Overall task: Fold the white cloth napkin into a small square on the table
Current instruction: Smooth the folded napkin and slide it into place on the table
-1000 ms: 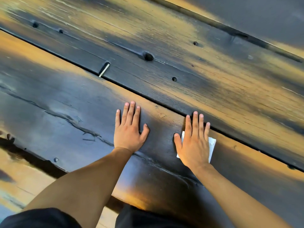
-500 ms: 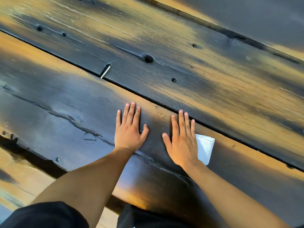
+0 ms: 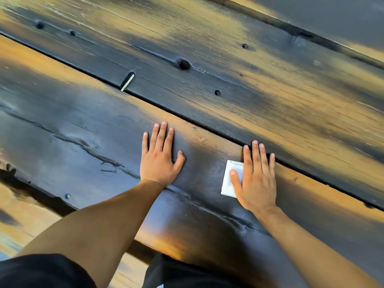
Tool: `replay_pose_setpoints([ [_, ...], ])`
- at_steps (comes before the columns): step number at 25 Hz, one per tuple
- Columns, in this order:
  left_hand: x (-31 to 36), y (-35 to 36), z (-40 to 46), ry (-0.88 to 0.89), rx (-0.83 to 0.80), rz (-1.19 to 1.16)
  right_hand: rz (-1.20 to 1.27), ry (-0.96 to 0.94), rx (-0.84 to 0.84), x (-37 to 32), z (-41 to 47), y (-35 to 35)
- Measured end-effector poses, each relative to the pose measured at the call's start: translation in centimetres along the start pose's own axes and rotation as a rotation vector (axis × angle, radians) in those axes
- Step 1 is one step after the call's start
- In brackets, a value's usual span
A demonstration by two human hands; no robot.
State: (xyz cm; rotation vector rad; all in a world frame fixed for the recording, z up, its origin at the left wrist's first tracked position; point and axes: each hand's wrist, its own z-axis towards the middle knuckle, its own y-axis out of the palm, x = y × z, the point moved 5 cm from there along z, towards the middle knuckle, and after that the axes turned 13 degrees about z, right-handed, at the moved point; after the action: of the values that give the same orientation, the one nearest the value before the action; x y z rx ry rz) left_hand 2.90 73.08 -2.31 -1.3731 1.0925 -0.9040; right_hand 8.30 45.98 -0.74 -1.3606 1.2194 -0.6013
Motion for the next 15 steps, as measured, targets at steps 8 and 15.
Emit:
replay_pose_setpoints([
  [8,0.1,0.0,-0.1,-0.007,0.006,-0.011,-0.079,0.015,0.042,-2.4,0.0,-0.6],
  [15,0.0,0.3,-0.1,-0.004,0.023,-0.004,-0.057,0.009,0.013,-2.9,0.7,1.7],
])
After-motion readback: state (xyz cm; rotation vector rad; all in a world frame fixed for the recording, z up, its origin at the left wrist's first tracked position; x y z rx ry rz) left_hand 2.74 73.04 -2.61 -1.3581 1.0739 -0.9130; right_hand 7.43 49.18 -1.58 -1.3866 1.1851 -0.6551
